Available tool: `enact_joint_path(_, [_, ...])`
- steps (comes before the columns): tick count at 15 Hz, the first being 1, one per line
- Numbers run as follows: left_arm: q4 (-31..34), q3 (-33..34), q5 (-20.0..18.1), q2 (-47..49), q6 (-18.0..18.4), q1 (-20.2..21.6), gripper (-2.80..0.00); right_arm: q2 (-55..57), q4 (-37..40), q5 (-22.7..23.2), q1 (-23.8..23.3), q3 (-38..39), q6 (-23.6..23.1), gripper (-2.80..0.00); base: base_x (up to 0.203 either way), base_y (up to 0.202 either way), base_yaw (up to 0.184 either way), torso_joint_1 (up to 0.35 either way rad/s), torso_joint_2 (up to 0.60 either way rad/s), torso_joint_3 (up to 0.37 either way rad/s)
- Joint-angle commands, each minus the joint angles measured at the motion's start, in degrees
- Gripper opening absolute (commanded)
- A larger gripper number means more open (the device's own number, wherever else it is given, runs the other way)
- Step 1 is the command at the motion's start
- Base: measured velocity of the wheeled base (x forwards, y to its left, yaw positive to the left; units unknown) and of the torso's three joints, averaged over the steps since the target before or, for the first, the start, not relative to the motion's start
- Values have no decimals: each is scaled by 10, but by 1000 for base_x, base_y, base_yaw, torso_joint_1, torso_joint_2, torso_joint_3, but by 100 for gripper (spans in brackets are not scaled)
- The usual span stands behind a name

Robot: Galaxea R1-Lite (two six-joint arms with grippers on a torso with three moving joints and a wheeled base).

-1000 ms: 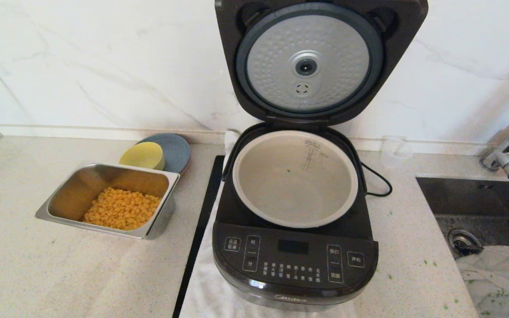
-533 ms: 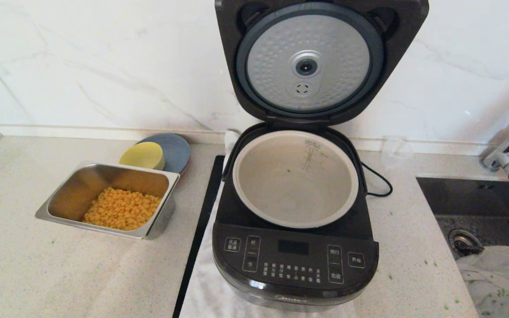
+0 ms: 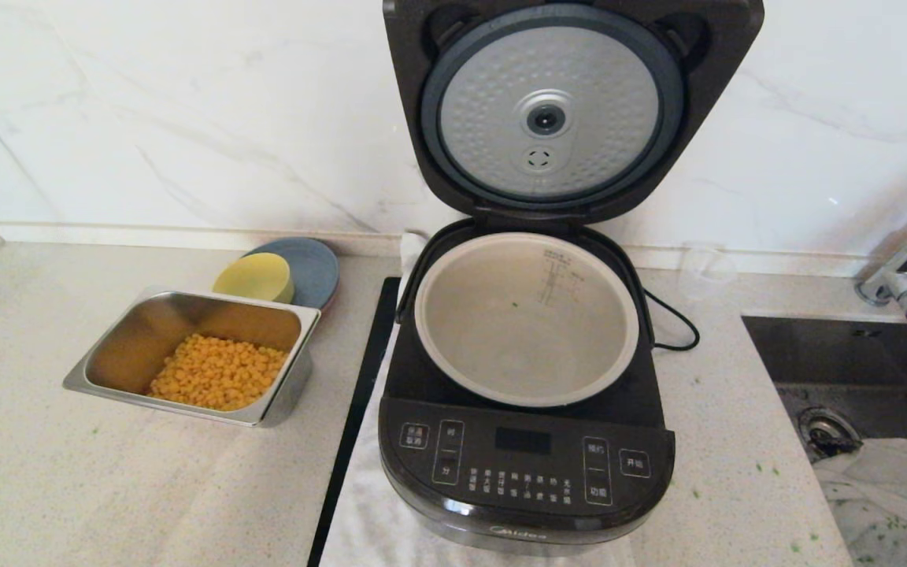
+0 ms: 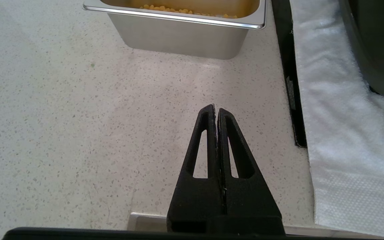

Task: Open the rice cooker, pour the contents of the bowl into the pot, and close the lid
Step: Fill a bowl with water from the tap

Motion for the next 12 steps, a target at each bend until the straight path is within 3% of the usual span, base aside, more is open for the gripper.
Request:
enact_joint_path(1, [0, 0, 0, 0, 0, 0, -280, 3, 4, 7, 0, -5, 1, -280, 0, 0, 0, 0, 0, 0])
enact_joint_path(9, [0, 0, 0, 0, 0, 0, -280, -56, 43, 34, 3, 18, -10, -280, 0, 0, 0, 0, 0, 0])
enact_joint_path(12, [0, 0, 0, 0, 0, 0, -280, -115, 74, 36, 18, 57, -55, -280, 0, 0, 0, 0, 0, 0])
